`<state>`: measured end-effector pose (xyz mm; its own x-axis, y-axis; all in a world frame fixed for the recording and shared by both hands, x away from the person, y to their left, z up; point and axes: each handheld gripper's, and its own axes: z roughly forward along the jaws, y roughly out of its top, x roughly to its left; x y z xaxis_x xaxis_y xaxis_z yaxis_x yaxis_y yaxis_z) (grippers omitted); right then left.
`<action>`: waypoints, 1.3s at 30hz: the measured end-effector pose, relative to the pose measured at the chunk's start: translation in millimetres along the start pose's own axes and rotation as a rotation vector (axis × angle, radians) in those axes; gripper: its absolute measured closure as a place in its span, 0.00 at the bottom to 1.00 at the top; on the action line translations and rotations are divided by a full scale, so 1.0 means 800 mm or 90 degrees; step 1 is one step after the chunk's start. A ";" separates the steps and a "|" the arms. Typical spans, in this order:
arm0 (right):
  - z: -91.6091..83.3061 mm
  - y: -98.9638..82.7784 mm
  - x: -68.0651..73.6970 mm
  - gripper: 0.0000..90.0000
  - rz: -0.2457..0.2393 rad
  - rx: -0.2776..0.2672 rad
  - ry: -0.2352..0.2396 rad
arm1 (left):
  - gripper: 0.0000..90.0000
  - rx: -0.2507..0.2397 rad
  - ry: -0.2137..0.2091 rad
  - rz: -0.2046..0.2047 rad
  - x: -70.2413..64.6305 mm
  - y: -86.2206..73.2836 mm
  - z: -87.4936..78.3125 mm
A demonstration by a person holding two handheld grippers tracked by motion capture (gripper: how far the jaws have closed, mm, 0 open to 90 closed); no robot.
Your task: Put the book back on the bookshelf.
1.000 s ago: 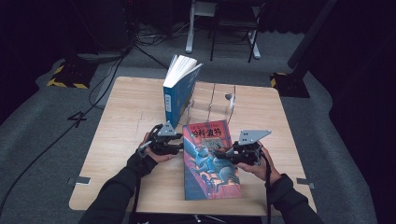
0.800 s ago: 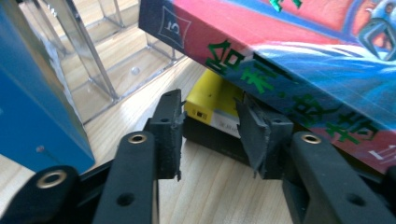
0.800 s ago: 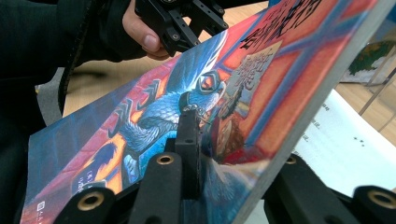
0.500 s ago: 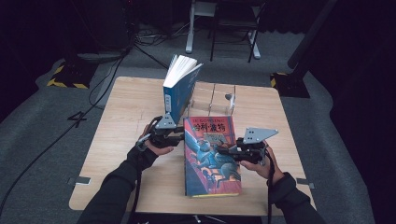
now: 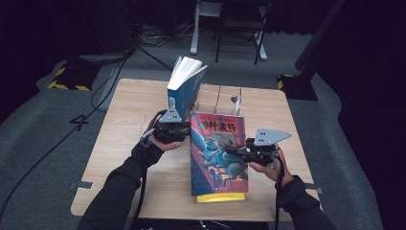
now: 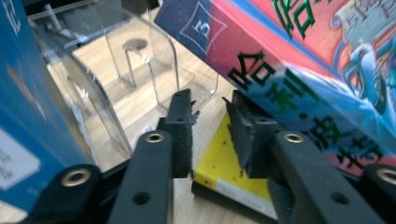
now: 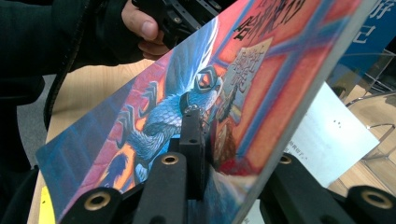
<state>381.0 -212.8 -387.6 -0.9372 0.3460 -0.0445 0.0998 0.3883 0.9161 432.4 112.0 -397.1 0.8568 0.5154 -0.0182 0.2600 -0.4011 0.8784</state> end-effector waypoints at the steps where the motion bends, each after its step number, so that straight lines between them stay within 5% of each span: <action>1: -0.001 0.001 0.001 0.86 -0.008 0.002 -0.004 | 0.82 -0.002 -0.001 0.000 0.000 0.002 0.000; 11: -0.006 0.004 0.002 0.86 -0.030 -0.001 -0.017 | 0.94 -0.029 -0.016 -0.004 -0.001 0.019 -0.001; 29: -0.008 0.014 -0.003 0.89 -0.050 -0.028 -0.061 | 0.99 -0.052 -0.008 0.048 -0.009 0.059 -0.018; 39: -0.004 0.016 -0.001 0.91 -0.076 -0.047 -0.090 | 1.00 -0.069 -0.003 0.060 -0.013 0.066 -0.029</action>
<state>382.0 -210.7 -374.4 -0.8837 0.4207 -0.2051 -0.0387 0.3711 0.9278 427.2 102.8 -339.6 0.8771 0.4760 0.0647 0.1291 -0.3632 0.9227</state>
